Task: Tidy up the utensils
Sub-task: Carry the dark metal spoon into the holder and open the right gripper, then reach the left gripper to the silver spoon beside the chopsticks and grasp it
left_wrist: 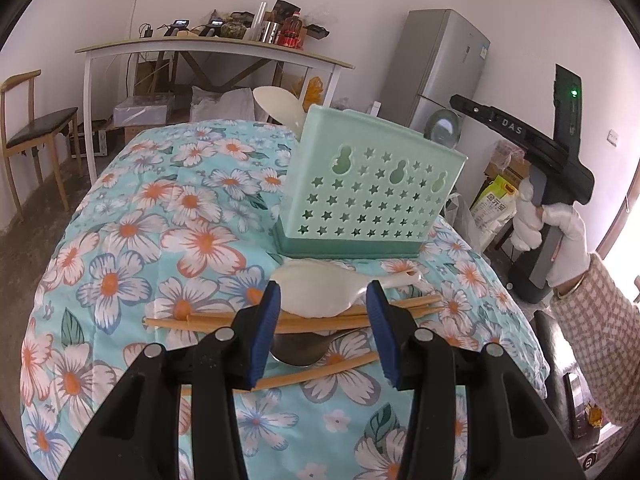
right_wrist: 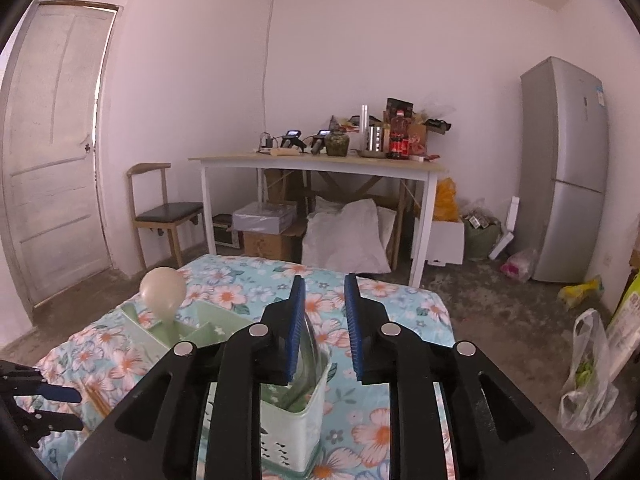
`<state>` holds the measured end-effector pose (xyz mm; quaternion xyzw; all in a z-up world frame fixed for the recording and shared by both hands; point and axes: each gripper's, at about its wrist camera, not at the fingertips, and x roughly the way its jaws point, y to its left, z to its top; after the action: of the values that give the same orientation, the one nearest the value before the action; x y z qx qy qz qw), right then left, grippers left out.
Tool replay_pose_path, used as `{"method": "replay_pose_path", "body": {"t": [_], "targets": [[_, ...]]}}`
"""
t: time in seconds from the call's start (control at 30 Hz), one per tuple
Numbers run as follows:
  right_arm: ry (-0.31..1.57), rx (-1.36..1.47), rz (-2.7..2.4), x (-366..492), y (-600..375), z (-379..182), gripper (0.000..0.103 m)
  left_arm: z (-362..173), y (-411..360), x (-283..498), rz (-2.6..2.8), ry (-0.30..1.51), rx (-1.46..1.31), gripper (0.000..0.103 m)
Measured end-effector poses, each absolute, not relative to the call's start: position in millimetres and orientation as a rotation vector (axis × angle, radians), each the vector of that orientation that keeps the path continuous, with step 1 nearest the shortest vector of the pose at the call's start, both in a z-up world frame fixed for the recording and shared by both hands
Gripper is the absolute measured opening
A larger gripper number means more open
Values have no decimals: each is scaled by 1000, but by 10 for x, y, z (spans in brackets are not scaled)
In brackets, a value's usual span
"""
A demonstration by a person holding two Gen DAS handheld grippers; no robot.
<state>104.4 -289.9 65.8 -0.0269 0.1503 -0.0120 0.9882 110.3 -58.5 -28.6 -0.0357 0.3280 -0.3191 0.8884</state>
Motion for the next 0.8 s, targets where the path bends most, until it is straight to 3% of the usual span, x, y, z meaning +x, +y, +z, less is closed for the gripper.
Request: {"method": "replay_pose_path", "body": {"t": [0.23, 0.47, 0.6, 0.8], "targets": [[280, -1, 5, 937, -2945, 767, 22, -274, -590, 1066, -661, 677, -75, 43], [281, 33, 21, 680, -2953, 850, 31, -345, -610, 1021, -661, 688, -54, 43], [342, 18, 24, 501, -2878, 770, 43, -451, -602, 990, -652, 708, -47, 43], [491, 67, 32, 355, -2731, 347, 46, -579, -537, 964, -631, 751, -45, 43]]}}
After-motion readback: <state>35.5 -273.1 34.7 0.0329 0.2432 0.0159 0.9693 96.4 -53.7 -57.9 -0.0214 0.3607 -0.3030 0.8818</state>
